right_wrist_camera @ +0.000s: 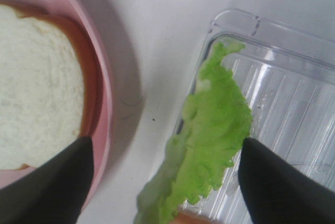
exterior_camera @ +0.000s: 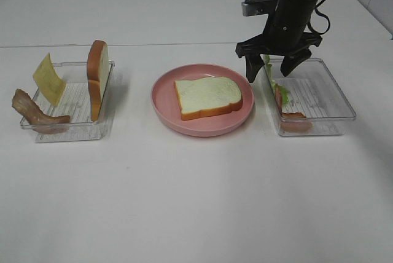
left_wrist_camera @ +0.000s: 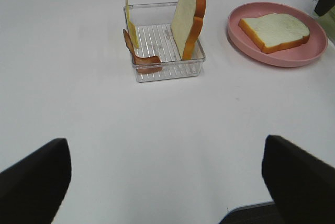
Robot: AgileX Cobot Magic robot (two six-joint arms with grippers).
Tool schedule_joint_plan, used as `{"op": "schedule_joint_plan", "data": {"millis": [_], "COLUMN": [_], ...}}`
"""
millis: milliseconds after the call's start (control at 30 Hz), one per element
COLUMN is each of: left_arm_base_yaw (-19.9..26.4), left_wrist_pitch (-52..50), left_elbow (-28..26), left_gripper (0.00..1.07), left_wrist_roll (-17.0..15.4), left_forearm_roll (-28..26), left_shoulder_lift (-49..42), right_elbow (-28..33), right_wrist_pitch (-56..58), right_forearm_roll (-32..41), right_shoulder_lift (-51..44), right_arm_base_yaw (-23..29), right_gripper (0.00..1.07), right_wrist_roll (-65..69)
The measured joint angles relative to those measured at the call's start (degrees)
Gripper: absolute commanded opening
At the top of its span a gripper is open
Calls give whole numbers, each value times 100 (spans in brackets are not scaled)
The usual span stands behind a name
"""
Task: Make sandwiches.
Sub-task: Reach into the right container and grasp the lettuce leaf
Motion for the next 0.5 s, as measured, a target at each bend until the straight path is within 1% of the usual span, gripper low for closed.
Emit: {"op": "schedule_joint_plan", "data": {"millis": [33,67,100,133,167,200,233,267,300,333,367,400,433,500], "left_arm_base_yaw": [0,0,0,0,0,0,0,0,0,0,0,0,0,0], "left_wrist_pitch": [0,0,0,0,0,0,0,0,0,0,0,0,0,0], "left_elbow": [0,0,0,0,0,0,0,0,0,0,0,0,0,0], "left_gripper": [91,91,91,91,91,91,91,91,91,91,91,91,91,91], "left_wrist_roll": [0,0,0,0,0,0,0,0,0,0,0,0,0,0], "left_forearm_roll": [0,0,0,0,0,0,0,0,0,0,0,0,0,0], "left_shoulder_lift": [0,0,0,0,0,0,0,0,0,0,0,0,0,0], "right_elbow": [0,0,0,0,0,0,0,0,0,0,0,0,0,0], "right_wrist_pitch": [0,0,0,0,0,0,0,0,0,-11,-11,-11,-17,-11], "right_forearm_roll": [0,0,0,0,0,0,-29,-74,-74,-183,-258,-258,-332,-395], "right_shoulder_lift": [0,0,0,0,0,0,0,0,0,0,0,0,0,0], "right_arm_base_yaw": [0,0,0,0,0,0,0,0,0,0,0,0,0,6], "right_gripper": [68,59,59,53,42,42,31,25,25,12,7,7,0,0], "right_wrist_roll": [0,0,0,0,0,0,57,115,115,264,344,344,430,458]}}
